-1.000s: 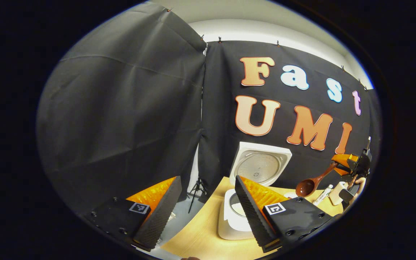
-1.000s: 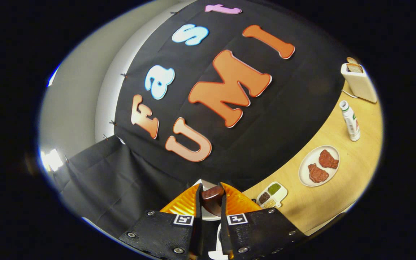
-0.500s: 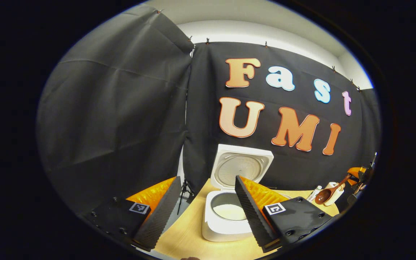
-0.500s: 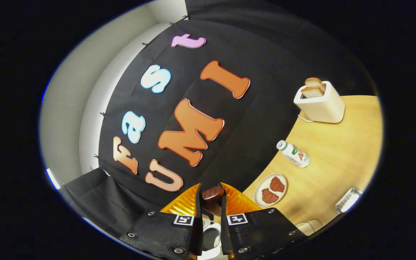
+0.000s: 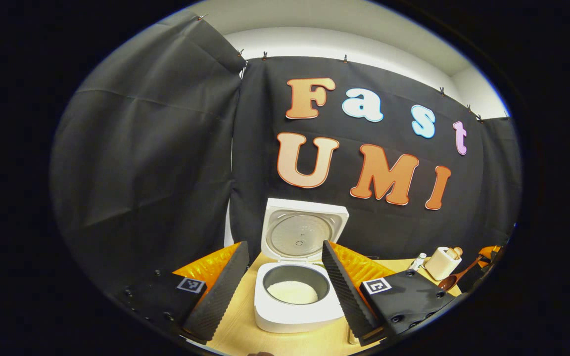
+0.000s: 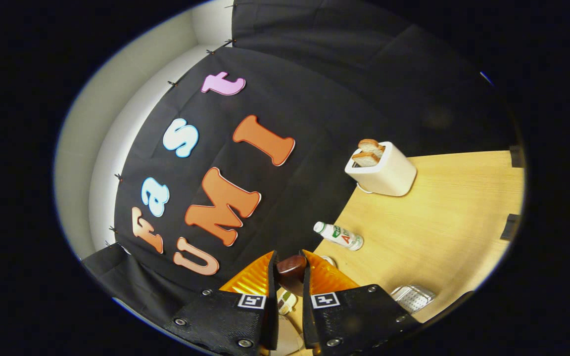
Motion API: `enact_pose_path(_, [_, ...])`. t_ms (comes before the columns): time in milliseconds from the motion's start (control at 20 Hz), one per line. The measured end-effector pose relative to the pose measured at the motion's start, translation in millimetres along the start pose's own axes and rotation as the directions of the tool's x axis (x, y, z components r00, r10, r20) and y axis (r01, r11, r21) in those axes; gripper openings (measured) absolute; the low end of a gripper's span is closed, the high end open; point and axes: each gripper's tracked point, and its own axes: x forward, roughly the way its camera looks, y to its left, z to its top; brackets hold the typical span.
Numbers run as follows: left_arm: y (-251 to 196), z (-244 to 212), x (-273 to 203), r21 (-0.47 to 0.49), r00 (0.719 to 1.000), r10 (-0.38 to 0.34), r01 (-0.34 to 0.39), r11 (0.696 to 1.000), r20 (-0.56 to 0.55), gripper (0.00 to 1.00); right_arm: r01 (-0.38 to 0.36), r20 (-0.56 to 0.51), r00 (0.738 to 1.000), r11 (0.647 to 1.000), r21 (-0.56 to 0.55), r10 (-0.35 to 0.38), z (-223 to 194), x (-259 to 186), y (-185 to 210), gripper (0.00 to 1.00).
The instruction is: Close the left gripper, press the button to open the rice cooker; take a wooden spoon from the chopstick holder with the right hand, scoop a spoonful of rice and pour it into the rice cooker, then put the wooden spoon back into the chopstick holder.
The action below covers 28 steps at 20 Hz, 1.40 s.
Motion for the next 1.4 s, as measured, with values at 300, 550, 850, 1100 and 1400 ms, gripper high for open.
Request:
enact_pose_path(300, [-23.3,-4.0,3.0,0.008,1.000,-0.027,0.027,1.000,-0.015,0.99,0.082,-0.014,0.997,0.997,0.001,-0.082,-2.0,-20.6,-52.4,0.19])
enact_pose_path(550, [-37.5,-8.2,-2.1,0.020,0.999,-0.042,0.043,0.999,-0.026,0.99,0.133,-0.057,0.989,0.990,-0.049,-0.136,-28.7,-18.3,-86.0,0.19])
enact_pose_path(850, [-40.6,-4.1,-7.8,0.057,0.999,-0.022,0.023,0.998,-0.027,1.00,0.152,-0.094,0.982,0.983,-0.098,-0.162,-59.1,-3.5,-111.5,0.19])
enact_pose_path(1100, [-43.0,-3.7,-8.8,0.065,0.999,-0.017,0.019,0.998,-0.031,0.99,0.162,-0.134,0.974,0.977,-0.139,-0.180,-78.4,5.4,-122.7,0.19])
enact_pose_path(1400, [-41.2,-4.5,-7.3,0.062,0.999,-0.014,0.015,0.998,-0.031,1.00,0.208,-0.135,0.963,0.964,-0.163,-0.231,-72.6,7.9,-133.1,0.31])
